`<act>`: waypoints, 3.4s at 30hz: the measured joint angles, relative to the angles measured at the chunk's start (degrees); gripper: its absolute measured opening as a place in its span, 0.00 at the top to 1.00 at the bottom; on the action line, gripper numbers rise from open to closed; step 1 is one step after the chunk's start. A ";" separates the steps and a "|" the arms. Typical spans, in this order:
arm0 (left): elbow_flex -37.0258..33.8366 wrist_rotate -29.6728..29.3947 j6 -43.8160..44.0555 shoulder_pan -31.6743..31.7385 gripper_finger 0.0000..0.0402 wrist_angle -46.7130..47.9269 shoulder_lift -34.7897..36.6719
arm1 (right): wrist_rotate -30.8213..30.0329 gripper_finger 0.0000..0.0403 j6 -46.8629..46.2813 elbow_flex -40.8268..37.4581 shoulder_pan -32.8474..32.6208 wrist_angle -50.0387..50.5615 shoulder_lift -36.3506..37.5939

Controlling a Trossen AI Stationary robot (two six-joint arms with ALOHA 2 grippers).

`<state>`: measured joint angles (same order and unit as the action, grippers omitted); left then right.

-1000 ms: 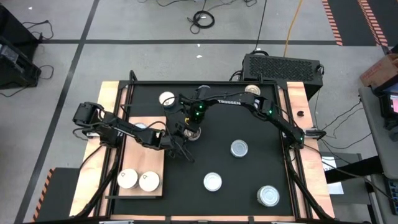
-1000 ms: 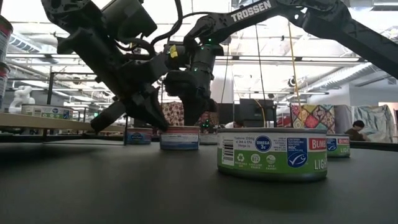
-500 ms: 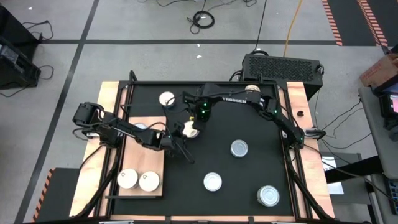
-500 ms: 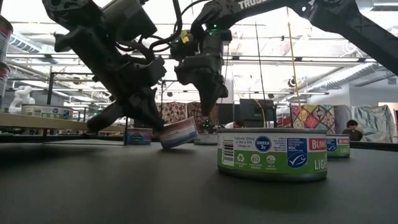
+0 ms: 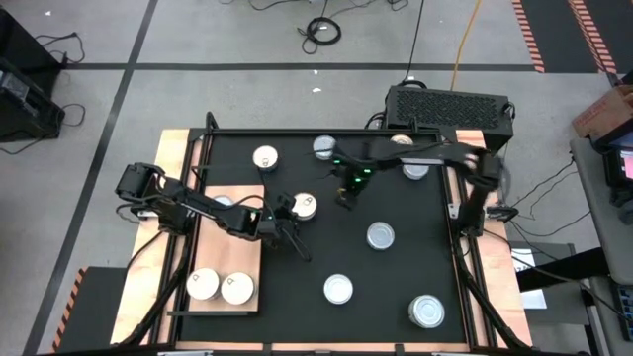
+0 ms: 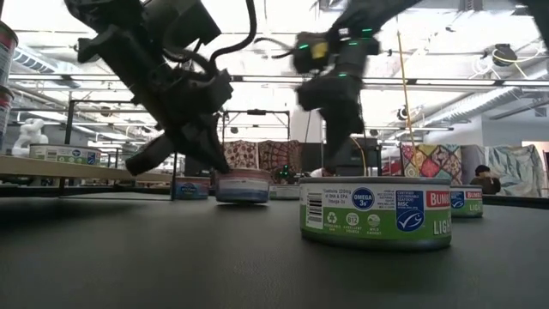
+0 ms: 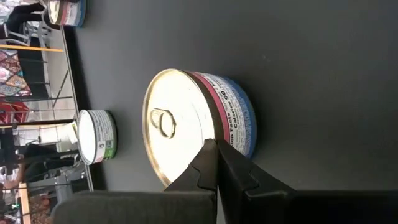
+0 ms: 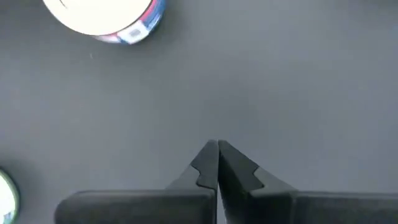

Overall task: Stack canned seafood by type on shelf
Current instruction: Put the blue tuna can aligned with the other blue tuna can on the shelf

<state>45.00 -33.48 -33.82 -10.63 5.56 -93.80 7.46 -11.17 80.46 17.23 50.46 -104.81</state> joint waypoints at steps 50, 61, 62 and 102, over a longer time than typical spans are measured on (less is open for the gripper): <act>5.33 10.48 9.01 4.79 0.62 -1.12 -6.32 | -0.13 1.00 -15.11 -37.33 -4.60 -30.88 33.94; 5.41 6.69 9.40 4.76 0.98 -1.03 -6.32 | -0.20 1.00 -15.09 -37.33 -4.60 -30.93 33.94; 5.41 6.11 9.37 4.73 0.99 -0.99 -6.29 | -0.20 1.00 -15.10 -37.33 -4.60 -30.92 33.94; 5.26 6.24 22.96 -14.60 1.00 41.78 31.27 | -0.20 1.00 -18.00 -37.30 -4.60 -31.92 33.94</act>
<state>50.26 -27.24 -10.86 -25.23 47.34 -62.53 7.27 -29.17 43.16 12.62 18.54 -70.87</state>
